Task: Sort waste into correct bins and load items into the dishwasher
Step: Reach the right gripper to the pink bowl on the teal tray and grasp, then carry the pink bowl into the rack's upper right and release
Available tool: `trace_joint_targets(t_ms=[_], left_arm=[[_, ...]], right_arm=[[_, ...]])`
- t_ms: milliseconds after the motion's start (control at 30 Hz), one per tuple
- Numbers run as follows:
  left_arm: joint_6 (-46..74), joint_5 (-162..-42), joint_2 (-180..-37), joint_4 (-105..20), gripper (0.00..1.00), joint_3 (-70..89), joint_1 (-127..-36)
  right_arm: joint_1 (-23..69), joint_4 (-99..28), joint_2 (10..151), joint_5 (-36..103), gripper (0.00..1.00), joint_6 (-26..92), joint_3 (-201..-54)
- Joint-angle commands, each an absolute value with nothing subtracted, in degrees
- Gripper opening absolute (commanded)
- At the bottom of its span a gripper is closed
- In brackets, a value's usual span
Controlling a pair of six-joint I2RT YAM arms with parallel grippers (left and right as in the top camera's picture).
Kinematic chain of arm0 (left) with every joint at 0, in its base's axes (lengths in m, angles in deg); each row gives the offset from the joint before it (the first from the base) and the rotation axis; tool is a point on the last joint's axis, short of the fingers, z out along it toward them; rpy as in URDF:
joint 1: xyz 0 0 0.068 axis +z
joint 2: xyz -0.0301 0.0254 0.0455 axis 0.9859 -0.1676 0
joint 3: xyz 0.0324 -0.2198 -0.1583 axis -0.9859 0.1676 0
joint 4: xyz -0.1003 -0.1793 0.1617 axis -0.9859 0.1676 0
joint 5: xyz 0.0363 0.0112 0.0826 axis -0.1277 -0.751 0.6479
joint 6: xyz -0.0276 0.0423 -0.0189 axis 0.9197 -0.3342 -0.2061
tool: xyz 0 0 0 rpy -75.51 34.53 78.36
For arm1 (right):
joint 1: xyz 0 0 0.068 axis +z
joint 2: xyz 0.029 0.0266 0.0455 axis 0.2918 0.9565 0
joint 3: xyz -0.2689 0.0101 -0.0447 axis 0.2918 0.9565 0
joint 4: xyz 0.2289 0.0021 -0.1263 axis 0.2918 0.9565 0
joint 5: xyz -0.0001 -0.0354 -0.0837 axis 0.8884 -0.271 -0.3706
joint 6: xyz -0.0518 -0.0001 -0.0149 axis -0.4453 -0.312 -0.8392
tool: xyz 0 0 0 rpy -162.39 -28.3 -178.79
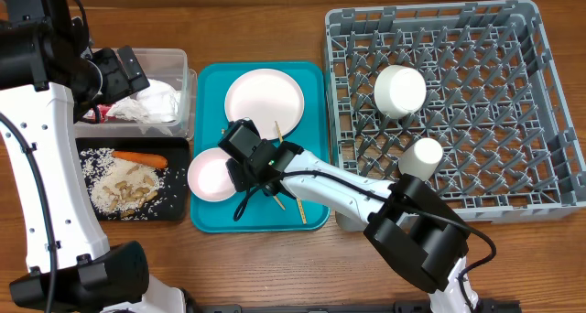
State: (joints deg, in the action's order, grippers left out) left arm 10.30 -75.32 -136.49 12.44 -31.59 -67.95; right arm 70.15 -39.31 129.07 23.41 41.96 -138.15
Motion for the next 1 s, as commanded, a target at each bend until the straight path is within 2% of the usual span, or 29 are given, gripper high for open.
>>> trace_joint_targets(t_ms=[0, 167, 300, 467, 633, 833, 967], left_arm=[[10.85, -75.18, -136.58, 12.55, 1.0, -31.48, -67.99], [10.85, -75.18, -136.58, 12.55, 1.0, -31.48, -67.99], [10.85, -75.18, -136.58, 12.52, 1.0, -31.48, -67.99], [10.85, -75.18, -136.58, 12.55, 1.0, -31.48, -67.99], [10.85, -75.18, -136.58, 12.55, 1.0, -31.48, -67.99], [10.85, -75.18, -136.58, 12.55, 1.0, -31.48, -67.99], [10.85, -75.18, -136.58, 12.55, 1.0, -31.48, -67.99]], right_arm=[[70.04, -40.54, 129.22, 22.42, 0.33, 42.14, -139.09], [69.96, -40.43, 128.91, 22.45, 0.33, 42.14, -139.47], [70.07, -40.04, 128.89, 22.49, 0.17, 42.14, -139.47], [70.04, -39.64, 128.89, 22.47, 0.14, 42.14, -139.47], [69.91, -40.6, 127.73, 22.45, 0.04, 41.77, -139.99], [69.26, -40.71, 121.94, 22.4, 0.04, 41.29, -143.36], [68.25, -40.63, 117.55, 22.01, 0.04, 34.68, -143.62]])
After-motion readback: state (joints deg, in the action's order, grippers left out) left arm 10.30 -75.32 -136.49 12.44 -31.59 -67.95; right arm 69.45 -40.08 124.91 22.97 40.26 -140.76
